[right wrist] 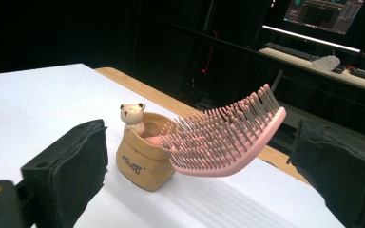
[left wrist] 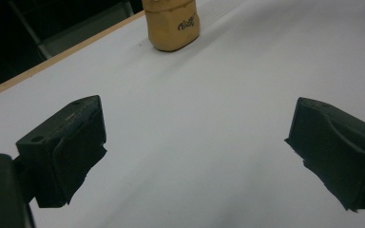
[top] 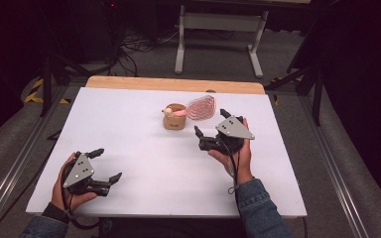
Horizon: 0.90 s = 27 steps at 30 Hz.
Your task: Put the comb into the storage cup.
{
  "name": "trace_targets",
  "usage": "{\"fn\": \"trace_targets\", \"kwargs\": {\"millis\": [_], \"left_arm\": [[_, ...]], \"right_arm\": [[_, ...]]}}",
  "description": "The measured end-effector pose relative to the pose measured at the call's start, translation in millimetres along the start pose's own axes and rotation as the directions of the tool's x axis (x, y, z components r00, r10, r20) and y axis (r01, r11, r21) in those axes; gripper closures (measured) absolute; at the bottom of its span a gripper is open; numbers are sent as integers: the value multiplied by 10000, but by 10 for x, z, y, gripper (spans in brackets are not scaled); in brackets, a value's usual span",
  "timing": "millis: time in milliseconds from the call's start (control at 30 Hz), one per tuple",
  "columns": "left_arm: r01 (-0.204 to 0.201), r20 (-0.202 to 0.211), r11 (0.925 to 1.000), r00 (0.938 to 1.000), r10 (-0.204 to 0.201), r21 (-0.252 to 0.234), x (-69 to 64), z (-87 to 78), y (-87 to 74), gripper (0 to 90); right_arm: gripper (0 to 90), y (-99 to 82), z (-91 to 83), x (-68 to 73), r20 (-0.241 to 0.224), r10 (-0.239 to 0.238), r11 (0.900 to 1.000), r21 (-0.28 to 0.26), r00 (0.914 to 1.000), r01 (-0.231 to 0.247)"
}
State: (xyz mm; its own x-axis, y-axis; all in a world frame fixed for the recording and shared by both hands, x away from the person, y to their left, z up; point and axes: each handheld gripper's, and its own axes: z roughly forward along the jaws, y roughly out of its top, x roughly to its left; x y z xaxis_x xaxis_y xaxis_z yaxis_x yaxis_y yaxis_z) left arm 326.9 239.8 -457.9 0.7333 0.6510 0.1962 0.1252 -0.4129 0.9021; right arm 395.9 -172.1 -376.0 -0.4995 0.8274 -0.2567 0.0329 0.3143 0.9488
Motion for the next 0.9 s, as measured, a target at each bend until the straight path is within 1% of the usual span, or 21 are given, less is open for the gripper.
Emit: {"fn": "trace_targets", "kwargs": {"millis": [200, 633, 900], "left_arm": [[-25, 0, 10000, 10000, 25, -26, -2, -1, 2, 62], [-91, -5, 9999, 10000, 91, 50, -3, -4, 7, 62], [-85, -2, 10000, 10000, 85, 47, -3, -3, 7, 62]], "right_arm": [[58, -12, -48, -14, -22, -39, 10000, -9, 10000, 39], [58, 21, -163, 8, -122, -195, 9997, -180, 9997, 193], [58, 24, -203, 21, -213, -273, 9994, -211, 9994, 268]]}}
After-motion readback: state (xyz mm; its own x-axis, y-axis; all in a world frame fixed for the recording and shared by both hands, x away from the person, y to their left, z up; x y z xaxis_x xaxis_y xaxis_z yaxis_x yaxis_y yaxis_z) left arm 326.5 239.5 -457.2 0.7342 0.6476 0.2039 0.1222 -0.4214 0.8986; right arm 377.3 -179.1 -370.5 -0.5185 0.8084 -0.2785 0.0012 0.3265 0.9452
